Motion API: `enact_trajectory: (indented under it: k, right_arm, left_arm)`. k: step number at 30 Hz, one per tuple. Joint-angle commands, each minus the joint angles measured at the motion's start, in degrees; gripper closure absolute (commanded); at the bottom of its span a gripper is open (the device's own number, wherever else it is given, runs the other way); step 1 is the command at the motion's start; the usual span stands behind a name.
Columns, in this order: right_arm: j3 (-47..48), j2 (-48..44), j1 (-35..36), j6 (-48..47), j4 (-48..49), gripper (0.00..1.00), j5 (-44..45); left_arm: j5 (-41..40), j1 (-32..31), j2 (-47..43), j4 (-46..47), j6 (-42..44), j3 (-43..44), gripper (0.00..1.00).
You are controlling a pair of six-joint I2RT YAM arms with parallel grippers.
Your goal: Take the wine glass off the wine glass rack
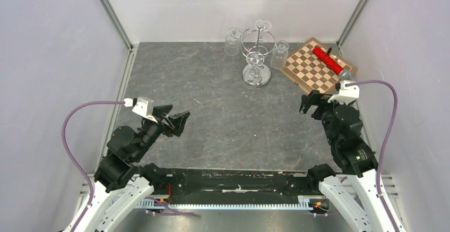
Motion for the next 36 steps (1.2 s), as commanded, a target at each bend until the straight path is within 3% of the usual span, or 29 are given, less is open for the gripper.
enact_trajectory:
  k: [1, 14, 24, 36]
  right_arm:
    - [3.0, 2.7, 0.1, -3.3, 1.4, 0.02, -0.9]
    - [5.5, 12.6, 0.1, -9.9, 9.3, 0.02, -12.1]
    - [16.1, 24.5, 0.1, -12.0, 10.4, 0.03, -14.9]
    - [23.9, 37.4, 0.3, -9.1, 20.6, 0.12, -20.2]
  left_arm:
    - [-0.3, -0.1, -2.2, 1.0, 0.6, 1.6, 0.19]
    - [-5.2, -0.1, -3.2, -1.3, 0.5, 2.0, 0.19]
    - [-8.0, -0.1, -2.6, -5.2, -2.1, 3.2, 0.2]
    - [-0.5, -0.1, -4.6, -9.7, -10.5, 1.0, 0.2]
